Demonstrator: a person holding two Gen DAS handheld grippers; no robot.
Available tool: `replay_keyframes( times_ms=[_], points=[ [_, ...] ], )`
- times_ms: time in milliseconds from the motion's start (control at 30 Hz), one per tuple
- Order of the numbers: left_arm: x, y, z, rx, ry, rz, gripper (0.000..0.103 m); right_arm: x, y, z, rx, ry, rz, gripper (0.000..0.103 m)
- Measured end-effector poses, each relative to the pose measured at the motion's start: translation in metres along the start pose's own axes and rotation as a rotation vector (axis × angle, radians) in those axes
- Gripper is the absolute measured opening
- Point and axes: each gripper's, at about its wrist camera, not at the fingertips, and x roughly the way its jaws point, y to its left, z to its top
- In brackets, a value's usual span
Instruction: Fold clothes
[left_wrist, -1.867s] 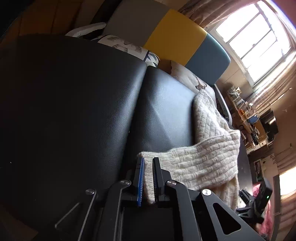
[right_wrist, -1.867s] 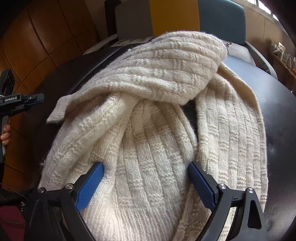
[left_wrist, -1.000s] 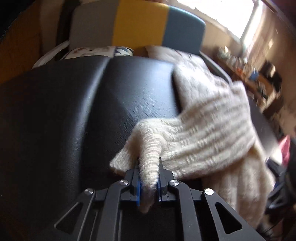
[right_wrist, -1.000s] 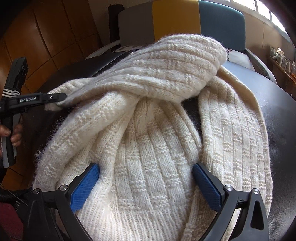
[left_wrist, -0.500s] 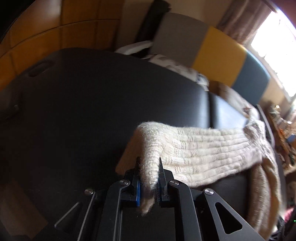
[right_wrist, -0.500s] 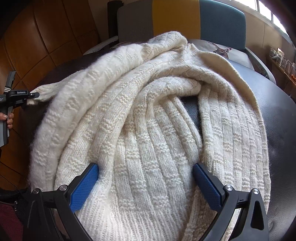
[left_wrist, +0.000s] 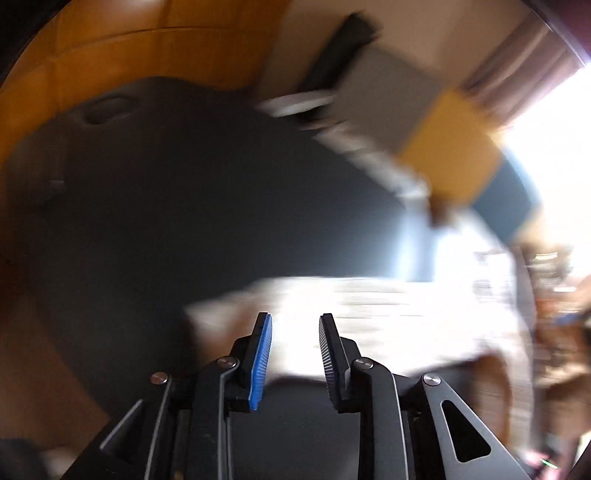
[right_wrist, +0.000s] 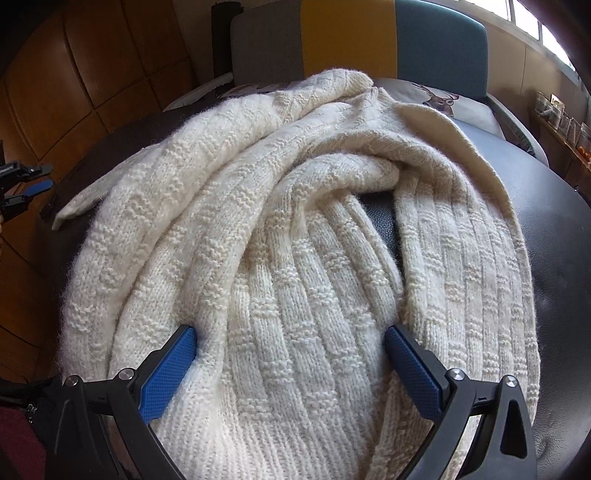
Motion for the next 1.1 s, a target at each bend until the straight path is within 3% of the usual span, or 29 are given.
replay_keyframes(
  times_ms=[33, 100, 200, 267, 367, 467, 533, 567, 633, 733, 900, 1100],
  points=[
    [-0.003, -0.011, -0.008, 0.014, 0.013, -0.081, 0.048, 0.001, -0.001, 0.001, -0.001, -0.002, -0.001, 0.103],
    [-0.009, -0.034, -0.024, 0.042, 0.038, -0.243, 0.051, 0.003, -0.003, 0.004, -0.004, 0.0, 0.003, 0.103],
    [0.027, -0.097, -0.061, 0.161, 0.185, -0.358, 0.051, 0.007, -0.007, 0.01, -0.011, 0.012, 0.011, 0.103],
    [0.045, -0.137, -0.083, 0.221, 0.255, -0.361, 0.051, 0.004, -0.009, 0.013, -0.008, 0.017, 0.018, 0.102],
    [0.071, -0.197, -0.117, 0.309, 0.356, -0.357, 0.053, -0.016, -0.02, 0.013, 0.009, -0.024, 0.015, 0.09],
    [0.087, -0.228, -0.132, 0.401, 0.367, -0.247, 0.053, -0.033, -0.045, 0.009, 0.045, -0.044, -0.035, 0.09],
    [0.099, -0.234, -0.132, 0.431, 0.357, -0.214, 0.049, -0.038, -0.063, 0.004, 0.075, -0.034, -0.061, 0.087],
    [0.105, -0.237, -0.131, 0.445, 0.351, -0.199, 0.036, -0.035, -0.071, 0.001, 0.083, -0.02, -0.076, 0.084],
    [0.116, -0.242, -0.13, 0.474, 0.339, -0.17, 0.022, -0.025, -0.086, -0.004, 0.091, 0.012, -0.105, 0.081],
    [0.12, -0.235, -0.12, 0.441, 0.329, -0.176, 0.011, -0.014, -0.096, -0.004, 0.088, 0.031, -0.114, 0.081],
    [0.126, -0.222, -0.102, 0.38, 0.312, -0.19, 0.009, -0.006, -0.104, 0.001, 0.069, 0.057, -0.141, 0.082],
    [0.127, -0.186, -0.089, 0.291, 0.3, -0.174, 0.009, -0.009, -0.133, 0.001, 0.165, 0.079, -0.198, 0.083]
  ],
)
